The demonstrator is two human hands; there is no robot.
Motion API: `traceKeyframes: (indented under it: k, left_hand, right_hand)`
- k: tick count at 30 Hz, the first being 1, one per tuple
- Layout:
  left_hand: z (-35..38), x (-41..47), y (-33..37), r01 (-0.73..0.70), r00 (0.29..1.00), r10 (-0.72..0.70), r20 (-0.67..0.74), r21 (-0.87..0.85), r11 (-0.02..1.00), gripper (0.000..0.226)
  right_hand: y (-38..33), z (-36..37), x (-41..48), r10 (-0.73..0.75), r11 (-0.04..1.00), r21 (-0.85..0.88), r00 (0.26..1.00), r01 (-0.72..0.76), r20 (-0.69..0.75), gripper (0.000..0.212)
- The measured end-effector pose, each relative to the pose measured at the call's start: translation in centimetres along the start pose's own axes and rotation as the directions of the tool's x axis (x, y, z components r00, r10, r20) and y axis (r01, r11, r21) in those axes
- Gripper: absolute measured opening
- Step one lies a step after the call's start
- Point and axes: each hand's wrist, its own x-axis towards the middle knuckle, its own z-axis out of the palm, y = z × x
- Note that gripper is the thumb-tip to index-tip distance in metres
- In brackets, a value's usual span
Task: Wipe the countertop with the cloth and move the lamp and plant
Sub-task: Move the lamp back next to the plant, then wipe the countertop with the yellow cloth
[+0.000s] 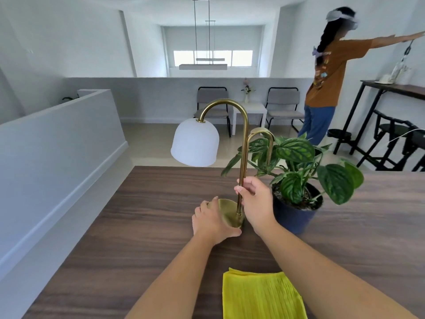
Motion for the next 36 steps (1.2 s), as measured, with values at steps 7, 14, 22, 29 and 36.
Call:
traceKeyframes:
  k: [7,14,22,29,36]
  left_hand:
    - [-0.9,0.6,-0.1,-0.005,0.997,0.001,0.075,0.056,0.998,0.124]
    - [-1.2,1.0,-0.3,-0.008,0.994,0.003,0.113,0.049,0.999,0.125]
    - [-1.3,-1.2,-1.1,-0.056,0.996,0.057,0.068,-0.007,0.998,0.122]
    - [-1.2,-8.6,-1.2,-0.089,0.996,0.09,0.028,-0.029,0.996,0.08]
    - [0.5,-15.0,-1.3,-0.081,0.992,0.062,0.111,0.175,0.981,0.075]
  right_hand:
    - [0.5,-0.4,0.0,-0.034,0.994,-0.102,0.999,0.036,0.027,0.015]
    - [0.5,-0.8,-0.1,-0.067,0.977,-0.198,0.995,0.08,0.071,0.015]
    - [-0.2,-2.3,-1.7,0.033,0.967,-0.255,0.982,0.016,0.188,0.034]
    - [0.7,-8.5,-7.4,0.064,0.877,-0.469,0.945,0.1,0.321,0.032]
    - [2.5,-13.6,-12.1,0.326,0.514,-0.829,0.845,0.219,0.425,0.066]
